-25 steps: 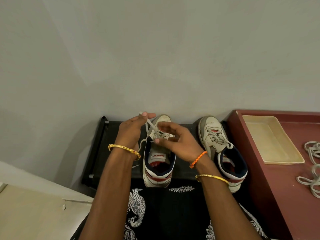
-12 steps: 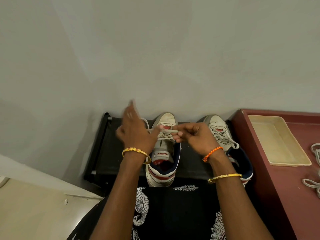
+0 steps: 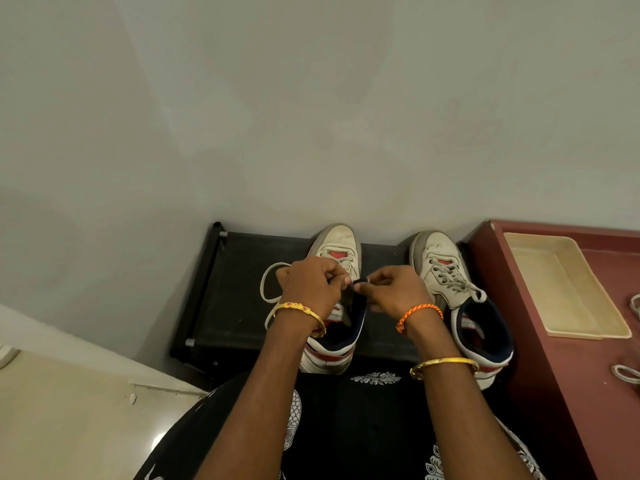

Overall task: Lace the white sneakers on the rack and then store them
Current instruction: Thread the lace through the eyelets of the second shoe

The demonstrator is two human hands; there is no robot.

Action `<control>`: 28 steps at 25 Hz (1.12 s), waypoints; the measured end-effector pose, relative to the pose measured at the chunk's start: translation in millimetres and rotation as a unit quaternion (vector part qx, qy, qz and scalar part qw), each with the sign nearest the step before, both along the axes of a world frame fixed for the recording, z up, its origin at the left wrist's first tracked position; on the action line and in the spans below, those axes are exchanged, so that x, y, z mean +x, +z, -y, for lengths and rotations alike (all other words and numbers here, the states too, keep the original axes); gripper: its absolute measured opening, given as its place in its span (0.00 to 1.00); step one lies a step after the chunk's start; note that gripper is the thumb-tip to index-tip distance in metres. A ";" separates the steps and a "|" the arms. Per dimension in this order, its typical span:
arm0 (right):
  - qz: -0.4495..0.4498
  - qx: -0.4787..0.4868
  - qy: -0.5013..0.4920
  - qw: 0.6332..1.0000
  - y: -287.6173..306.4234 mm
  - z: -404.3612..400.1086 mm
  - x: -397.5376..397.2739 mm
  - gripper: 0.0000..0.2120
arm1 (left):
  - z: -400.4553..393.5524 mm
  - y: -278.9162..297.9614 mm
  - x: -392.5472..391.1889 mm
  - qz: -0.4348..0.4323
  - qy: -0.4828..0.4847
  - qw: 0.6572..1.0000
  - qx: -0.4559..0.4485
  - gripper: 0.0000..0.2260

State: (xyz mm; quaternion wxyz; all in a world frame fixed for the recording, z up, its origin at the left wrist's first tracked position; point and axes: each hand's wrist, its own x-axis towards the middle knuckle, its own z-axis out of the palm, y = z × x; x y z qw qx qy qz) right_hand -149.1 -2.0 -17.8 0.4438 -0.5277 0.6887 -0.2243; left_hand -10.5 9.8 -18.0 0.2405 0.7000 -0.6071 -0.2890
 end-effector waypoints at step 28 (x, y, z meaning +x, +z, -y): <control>0.297 0.125 -0.125 0.938 -8.4 -0.1 -19.7 0.07 | 2.4 -24.7 -21.1 0.005 0.023 0.999 -0.030 0.09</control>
